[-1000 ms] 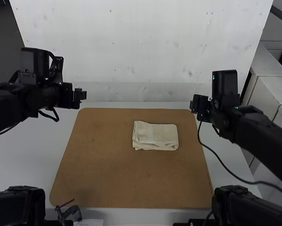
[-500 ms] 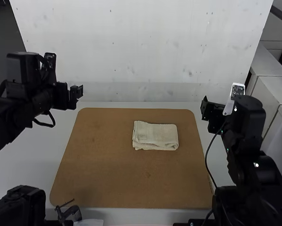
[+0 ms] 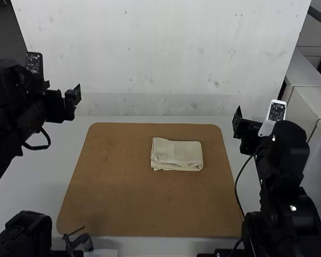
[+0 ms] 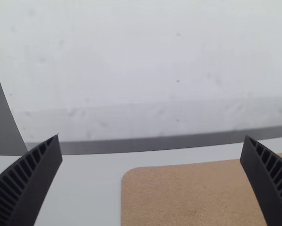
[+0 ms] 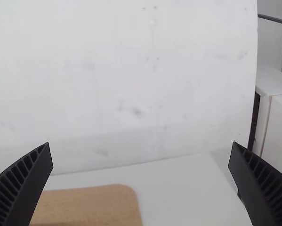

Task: Fold the towel.

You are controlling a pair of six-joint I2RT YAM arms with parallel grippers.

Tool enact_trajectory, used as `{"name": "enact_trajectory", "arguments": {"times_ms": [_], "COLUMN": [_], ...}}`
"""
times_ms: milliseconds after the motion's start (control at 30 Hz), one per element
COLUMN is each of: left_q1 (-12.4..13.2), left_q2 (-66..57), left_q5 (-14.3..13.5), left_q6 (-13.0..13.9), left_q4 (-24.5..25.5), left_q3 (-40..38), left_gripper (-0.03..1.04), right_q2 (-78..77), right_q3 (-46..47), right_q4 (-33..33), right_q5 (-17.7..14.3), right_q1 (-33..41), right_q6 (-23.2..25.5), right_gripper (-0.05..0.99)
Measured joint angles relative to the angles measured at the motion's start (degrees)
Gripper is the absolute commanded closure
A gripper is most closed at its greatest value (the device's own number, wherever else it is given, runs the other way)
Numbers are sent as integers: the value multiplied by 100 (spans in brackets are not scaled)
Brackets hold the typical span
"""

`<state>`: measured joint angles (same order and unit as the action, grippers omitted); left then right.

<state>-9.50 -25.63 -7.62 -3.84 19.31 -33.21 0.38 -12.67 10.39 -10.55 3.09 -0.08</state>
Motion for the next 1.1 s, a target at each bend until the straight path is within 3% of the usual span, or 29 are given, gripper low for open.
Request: {"name": "enact_trajectory", "arguments": {"times_ms": [133, 367, 500, 767, 1100], "left_q1": [236, 914, 927, 927, 927], "left_q2": [479, 1266, 1668, 2420, 2420], "left_q5": [-101, -111, 52, 466, 734], "left_q6": [37, 81, 131, 579, 597], "left_q4": [205, 444, 225, -76, -518], "left_q3": [-2, 74, 433, 1436, 2638], "left_gripper": [4, 4, 4, 4, 4], "right_q2": [0, 2, 2, 4, 9], "right_q3": [168, 210, 210, 216, 374], "right_q4": [13, 17, 22, 157, 310], "right_q5": [2, 9, 44, 155, 417], "right_q1": [-2, 0, -2, -22, -22], "right_q6": [0, -2, -2, -2, 2], "right_gripper": [-3, -3, -3, -3, -3]}}
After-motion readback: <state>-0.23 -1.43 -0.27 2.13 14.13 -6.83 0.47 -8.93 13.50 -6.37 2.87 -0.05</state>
